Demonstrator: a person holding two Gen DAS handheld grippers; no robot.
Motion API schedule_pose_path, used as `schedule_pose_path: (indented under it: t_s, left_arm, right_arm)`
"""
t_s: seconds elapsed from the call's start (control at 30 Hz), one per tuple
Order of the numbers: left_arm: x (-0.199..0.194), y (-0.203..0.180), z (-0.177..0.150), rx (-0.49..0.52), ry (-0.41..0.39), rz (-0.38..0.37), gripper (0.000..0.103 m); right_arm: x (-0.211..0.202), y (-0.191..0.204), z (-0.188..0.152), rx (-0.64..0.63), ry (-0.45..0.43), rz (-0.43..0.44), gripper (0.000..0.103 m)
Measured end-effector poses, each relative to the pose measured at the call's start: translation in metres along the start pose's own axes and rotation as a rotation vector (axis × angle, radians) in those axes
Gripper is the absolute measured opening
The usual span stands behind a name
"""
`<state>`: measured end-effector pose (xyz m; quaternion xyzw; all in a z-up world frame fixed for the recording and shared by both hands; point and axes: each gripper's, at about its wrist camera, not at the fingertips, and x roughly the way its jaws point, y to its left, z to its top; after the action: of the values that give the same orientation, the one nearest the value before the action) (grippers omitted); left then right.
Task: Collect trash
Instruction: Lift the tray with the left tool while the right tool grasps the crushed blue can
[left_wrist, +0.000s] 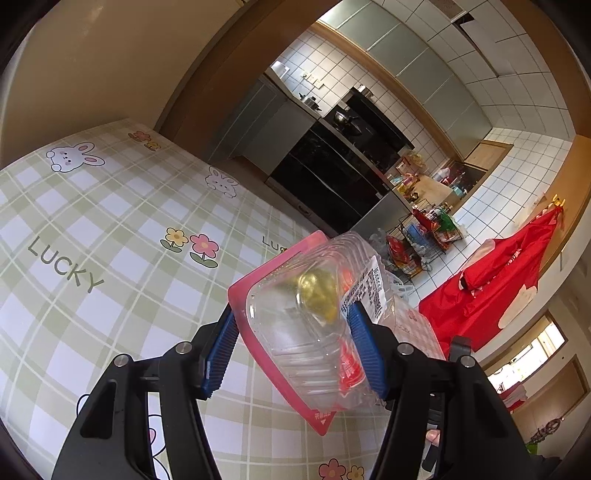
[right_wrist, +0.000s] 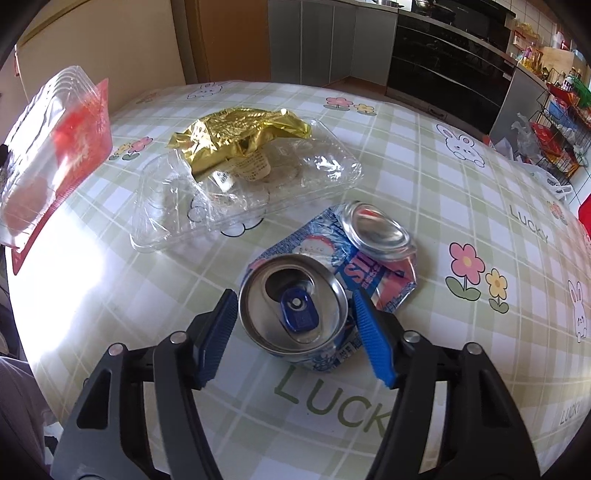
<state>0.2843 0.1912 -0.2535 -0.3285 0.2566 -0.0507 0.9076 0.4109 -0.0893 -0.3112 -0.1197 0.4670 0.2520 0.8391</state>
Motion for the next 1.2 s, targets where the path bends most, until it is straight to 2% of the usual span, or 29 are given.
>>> schedule_pose_path:
  t_s: [0.1,0.5,0.8,1.2]
  left_arm:
    - [-0.002,0.0,-0.001,-0.004,0.001,0.005,0.059]
    - [-0.024,-0.005,-0.007,-0.006,0.018,0.039,0.059]
    - [-0.059,-0.019,-0.01,0.012,0.006,0.048,0.059]
    - [-0.122,-0.059,-0.017,0.064,-0.021,0.005,0.059]
  right_arm:
    - [-0.001,0.002,-0.001,-0.023,0.001,-0.016,0.057]
    - [-0.04,0.004,-0.008,0.022,-0.064,-0.017,0.057]
    - [-0.093,0.014,-0.02,0.052,-0.123,-0.011,0.057]
    - [-0.179,0.045,-0.047,0.063,-0.218,0.006,0.057]
